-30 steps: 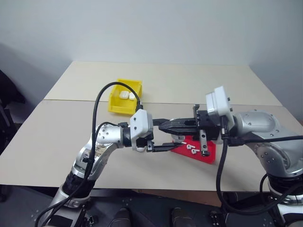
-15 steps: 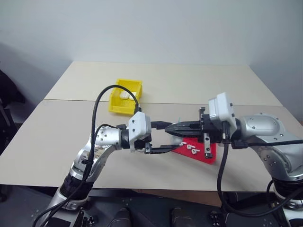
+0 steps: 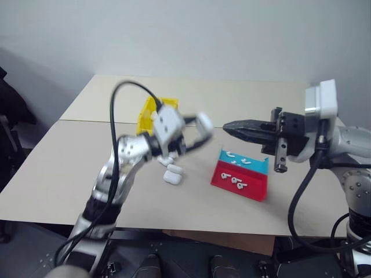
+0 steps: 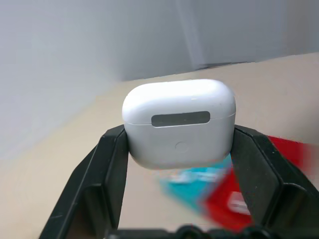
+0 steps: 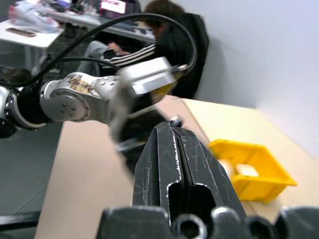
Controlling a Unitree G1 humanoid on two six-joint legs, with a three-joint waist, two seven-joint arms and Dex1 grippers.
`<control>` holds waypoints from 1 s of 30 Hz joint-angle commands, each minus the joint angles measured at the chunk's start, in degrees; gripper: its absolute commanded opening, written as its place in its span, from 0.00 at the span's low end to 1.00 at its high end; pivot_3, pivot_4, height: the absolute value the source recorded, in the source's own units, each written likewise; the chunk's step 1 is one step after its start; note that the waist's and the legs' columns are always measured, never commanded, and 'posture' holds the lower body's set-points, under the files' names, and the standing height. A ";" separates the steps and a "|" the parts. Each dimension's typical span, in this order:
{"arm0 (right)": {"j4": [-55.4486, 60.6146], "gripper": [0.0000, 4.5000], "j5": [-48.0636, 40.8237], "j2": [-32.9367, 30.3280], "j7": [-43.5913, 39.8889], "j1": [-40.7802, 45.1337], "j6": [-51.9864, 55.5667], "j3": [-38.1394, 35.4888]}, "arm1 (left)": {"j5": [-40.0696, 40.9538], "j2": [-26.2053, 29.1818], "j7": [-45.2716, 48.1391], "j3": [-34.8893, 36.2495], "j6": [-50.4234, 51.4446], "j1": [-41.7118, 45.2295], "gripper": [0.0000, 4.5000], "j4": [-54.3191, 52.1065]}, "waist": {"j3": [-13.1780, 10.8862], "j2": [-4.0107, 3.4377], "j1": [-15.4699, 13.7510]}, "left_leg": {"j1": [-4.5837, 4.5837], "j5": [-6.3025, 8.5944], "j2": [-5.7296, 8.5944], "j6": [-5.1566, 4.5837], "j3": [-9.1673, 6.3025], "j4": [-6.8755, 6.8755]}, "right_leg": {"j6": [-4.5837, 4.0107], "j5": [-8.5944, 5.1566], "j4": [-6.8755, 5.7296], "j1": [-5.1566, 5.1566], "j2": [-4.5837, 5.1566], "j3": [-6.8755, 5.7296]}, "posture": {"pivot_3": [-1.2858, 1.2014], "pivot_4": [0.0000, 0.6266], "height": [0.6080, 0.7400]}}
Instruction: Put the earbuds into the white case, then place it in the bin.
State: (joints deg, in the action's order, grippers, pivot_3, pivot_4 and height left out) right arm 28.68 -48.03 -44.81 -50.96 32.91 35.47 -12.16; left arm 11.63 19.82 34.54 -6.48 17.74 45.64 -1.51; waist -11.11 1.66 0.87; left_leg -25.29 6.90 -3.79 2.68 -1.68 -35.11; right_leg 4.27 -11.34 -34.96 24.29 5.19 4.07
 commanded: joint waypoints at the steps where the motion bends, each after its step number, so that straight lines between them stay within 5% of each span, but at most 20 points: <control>1: 0.43 0.01 -0.11 -0.65 2.06 -1.58 0.00 -2.45 | -5.34 -0.84 -9.79 3.99 -3.89 6.17 0.63 9.72 | 0.01 0.00 0.08 | 0.00 0.00 0.04 0.00 0.01 -0.03 | 0.01 0.01 0.03 -0.01 0.02 0.02 | 0.52 0.24 1.00; 5: 1.56 0.01 0.62 -0.40 4.34 -3.78 0.04 -1.72 | -10.62 -2.93 -23.25 6.93 -8.61 16.58 0.63 32.40 | 0.01 0.00 -0.12 | -0.01 -0.01 0.07 -0.01 0.03 0.15 | 0.06 0.03 0.04 0.03 0.04 0.04 | 0.52 0.24 1.00; 15: 3.55 0.01 1.52 -1.15 7.26 -6.92 1.09 -0.85 | -10.55 -5.47 -25.86 9.92 -19.04 25.14 0.63 63.34 | -0.01 0.03 -0.25 | -0.31 0.07 0.10 0.10 0.00 0.36 | 0.59 0.04 0.11 0.27 0.03 0.02 | 0.52 0.24 1.00; 16: 3.66 0.01 1.60 -1.21 7.40 -7.05 1.27 -0.84 | -10.68 -5.65 -25.45 9.94 -19.45 25.32 0.63 64.63 | -0.01 0.03 -0.26 | -0.31 0.07 0.11 0.10 0.00 0.36 | 0.59 0.04 0.12 0.27 0.03 0.01 | 0.52 0.24 1.00; 21: 3.73 0.00 2.15 -1.59 8.03 -7.57 1.79 -0.45 | -11.79 -6.36 -26.90 9.69 -21.92 25.66 0.99 67.80 | -0.01 0.03 -0.25 | -0.29 0.07 0.10 0.12 0.00 0.32 | 0.60 0.06 0.08 0.27 0.03 0.01 | 0.52 0.24 1.00; 26: 3.18 0.00 3.19 -1.81 7.77 -7.57 1.67 0.40 | -12.04 -6.51 -25.83 9.84 -24.00 25.63 1.00 66.15 | -0.01 0.03 -0.21 | -0.26 0.08 0.10 0.22 0.00 0.29 | 0.61 0.09 0.05 0.25 0.03 0.02 | 0.52 0.24 1.00; 30: 2.67 0.00 4.90 -2.59 6.36 -8.23 0.68 0.71 | -5.64 -5.50 -12.06 11.69 -24.10 21.05 1.00 54.27 | -0.01 0.03 -0.18 | -0.27 0.09 0.10 0.25 0.01 0.32 | 0.61 0.09 0.06 0.25 0.04 0.02 | 0.52 0.24 1.00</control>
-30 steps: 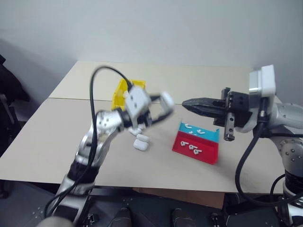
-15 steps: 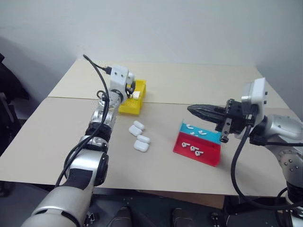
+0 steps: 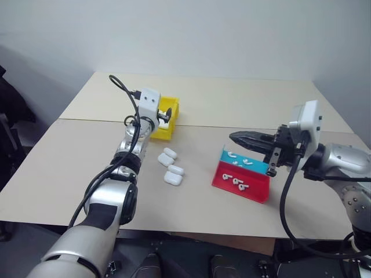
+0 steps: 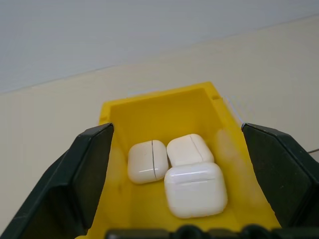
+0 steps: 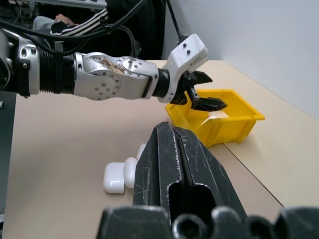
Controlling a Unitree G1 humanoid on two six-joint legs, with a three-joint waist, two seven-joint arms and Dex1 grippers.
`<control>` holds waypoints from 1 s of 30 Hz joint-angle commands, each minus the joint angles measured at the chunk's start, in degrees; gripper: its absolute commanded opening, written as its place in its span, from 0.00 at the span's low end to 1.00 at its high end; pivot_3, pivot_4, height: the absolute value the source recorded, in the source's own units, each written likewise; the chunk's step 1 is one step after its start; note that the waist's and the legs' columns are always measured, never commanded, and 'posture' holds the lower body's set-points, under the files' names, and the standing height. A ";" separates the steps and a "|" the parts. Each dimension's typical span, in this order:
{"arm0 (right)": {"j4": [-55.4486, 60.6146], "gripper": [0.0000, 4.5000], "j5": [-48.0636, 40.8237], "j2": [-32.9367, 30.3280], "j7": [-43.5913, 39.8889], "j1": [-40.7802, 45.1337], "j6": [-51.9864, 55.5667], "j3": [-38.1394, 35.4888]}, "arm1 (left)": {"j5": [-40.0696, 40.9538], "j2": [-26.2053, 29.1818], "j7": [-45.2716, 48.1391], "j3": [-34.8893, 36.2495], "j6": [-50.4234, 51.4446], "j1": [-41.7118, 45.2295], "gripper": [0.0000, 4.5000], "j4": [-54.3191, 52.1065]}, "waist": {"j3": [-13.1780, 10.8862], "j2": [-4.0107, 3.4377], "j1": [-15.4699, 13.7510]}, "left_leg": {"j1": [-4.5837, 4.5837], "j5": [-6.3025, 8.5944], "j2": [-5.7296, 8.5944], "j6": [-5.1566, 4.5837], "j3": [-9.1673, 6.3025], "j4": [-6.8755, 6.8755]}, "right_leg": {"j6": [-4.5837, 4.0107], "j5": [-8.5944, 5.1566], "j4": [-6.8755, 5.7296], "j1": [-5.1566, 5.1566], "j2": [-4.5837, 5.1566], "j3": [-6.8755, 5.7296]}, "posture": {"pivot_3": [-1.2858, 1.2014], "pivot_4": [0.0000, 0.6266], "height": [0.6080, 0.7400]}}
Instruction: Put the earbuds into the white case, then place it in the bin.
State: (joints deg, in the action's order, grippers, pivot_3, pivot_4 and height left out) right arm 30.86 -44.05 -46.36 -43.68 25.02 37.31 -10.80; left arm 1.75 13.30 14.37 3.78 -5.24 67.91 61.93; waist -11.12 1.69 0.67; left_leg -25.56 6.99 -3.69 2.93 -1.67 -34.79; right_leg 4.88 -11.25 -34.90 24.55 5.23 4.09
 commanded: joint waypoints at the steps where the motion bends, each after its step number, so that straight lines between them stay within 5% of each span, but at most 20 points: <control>1: 0.30 0.00 1.99 -1.66 -1.83 -0.94 -2.16 -0.73 | 6.87 1.57 12.62 1.78 1.26 -3.50 1.00 -14.36 | 0.00 0.00 0.07 | 0.00 0.00 0.00 0.00 0.00 0.00 | 0.00 0.00 0.00 0.00 0.00 0.00 | 0.52 0.24 1.00; 5: -2.11 0.00 6.51 -5.23 -7.70 -4.47 -7.19 -2.03 | 15.39 7.29 27.67 0.61 13.17 -15.29 1.00 -37.59 | 0.01 -0.02 0.74 | 0.06 -0.01 -0.02 -0.02 0.01 0.10 | -0.07 -0.05 -0.04 0.00 -0.01 0.02 | 0.52 0.24 1.00; 13: -13.46 0.00 14.26 -15.63 -23.74 -11.93 -20.34 -7.44 | 30.49 24.25 40.05 5.44 32.76 -36.39 1.00 -72.53 | 0.00 -0.02 1.15 | 0.21 0.00 -0.05 0.00 0.02 -0.17 | -0.45 -0.26 -0.12 -0.21 0.03 0.01 | 0.52 0.24 1.00; 19: -20.88 0.00 17.63 -14.01 -27.62 -14.84 -32.00 -10.40 | 39.07 35.98 43.80 12.96 42.96 -46.04 1.00 -81.04 | 0.01 -0.02 1.82 | 0.44 0.26 -0.11 0.41 0.05 -0.18 | -0.53 -0.23 -0.15 -0.26 0.05 -0.01 | 0.52 0.24 1.00; 30: -23.42 0.00 18.46 -13.17 -30.41 -16.91 -41.50 -11.55 | 42.91 39.97 44.03 18.91 44.74 -53.32 1.00 -85.63 | 0.00 -0.02 1.81 | 0.44 0.26 -0.11 0.41 0.10 -0.22 | -0.54 -0.23 -0.15 -0.27 0.06 0.00 | 0.52 0.24 1.00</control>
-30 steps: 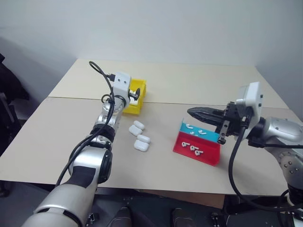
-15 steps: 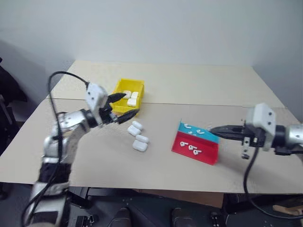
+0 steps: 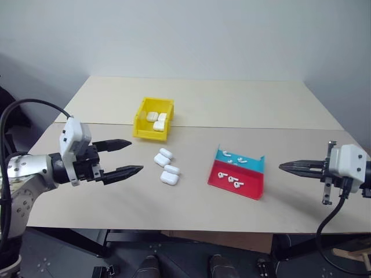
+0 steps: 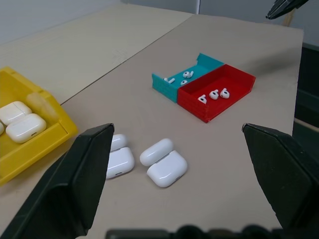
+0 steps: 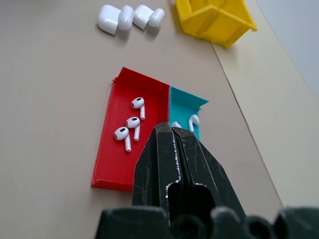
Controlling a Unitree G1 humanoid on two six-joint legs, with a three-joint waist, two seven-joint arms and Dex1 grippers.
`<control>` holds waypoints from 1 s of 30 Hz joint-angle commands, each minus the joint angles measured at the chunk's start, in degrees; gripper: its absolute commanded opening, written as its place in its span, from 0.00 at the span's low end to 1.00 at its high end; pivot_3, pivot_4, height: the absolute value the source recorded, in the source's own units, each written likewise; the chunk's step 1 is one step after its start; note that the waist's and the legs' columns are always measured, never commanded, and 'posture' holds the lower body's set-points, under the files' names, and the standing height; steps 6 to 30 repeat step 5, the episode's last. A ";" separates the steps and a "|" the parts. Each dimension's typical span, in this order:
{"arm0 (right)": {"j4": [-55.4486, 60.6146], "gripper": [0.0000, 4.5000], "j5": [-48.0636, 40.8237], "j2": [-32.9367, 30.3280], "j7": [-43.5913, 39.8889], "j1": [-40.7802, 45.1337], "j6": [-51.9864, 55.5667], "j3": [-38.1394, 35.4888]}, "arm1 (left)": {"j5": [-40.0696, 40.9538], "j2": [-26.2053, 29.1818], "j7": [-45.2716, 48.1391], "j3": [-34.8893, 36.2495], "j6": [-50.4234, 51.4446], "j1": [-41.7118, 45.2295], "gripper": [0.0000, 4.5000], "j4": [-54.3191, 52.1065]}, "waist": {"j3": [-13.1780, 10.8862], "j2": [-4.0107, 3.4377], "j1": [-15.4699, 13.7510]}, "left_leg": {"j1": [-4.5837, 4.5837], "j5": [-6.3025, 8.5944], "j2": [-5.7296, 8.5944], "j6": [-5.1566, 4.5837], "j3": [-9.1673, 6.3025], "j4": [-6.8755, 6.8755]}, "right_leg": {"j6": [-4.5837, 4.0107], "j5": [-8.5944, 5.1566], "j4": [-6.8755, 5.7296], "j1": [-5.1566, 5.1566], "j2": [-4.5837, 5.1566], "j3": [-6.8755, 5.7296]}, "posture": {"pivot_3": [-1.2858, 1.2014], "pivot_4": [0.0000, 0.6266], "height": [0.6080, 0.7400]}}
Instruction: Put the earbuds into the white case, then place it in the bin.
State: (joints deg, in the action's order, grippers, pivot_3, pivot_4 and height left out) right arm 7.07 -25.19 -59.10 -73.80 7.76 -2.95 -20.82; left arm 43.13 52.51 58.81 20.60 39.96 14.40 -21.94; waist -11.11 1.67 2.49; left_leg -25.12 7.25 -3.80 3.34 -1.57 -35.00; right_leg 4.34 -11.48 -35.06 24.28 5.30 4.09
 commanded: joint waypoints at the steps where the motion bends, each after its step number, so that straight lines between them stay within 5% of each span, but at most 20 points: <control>1: 0.32 0.00 -0.48 -0.59 -0.16 0.77 -1.07 -1.44 | 1.89 0.60 -0.40 2.17 -0.42 0.36 1.00 -1.74 | 0.00 0.00 0.00 | 0.00 0.00 0.00 0.00 0.00 0.00 | 0.00 0.00 0.00 0.00 0.00 0.00 | 0.52 0.24 1.00; 30: 0.73 0.00 -1.00 -1.39 -0.57 0.96 -0.16 -1.79 | 2.74 0.87 0.55 2.38 -1.01 0.11 1.00 -2.17 | 0.00 0.00 0.00 | -0.01 0.00 0.00 -0.01 0.01 0.03 | -0.01 0.00 0.02 0.00 0.01 0.01 | 0.52 0.24 1.00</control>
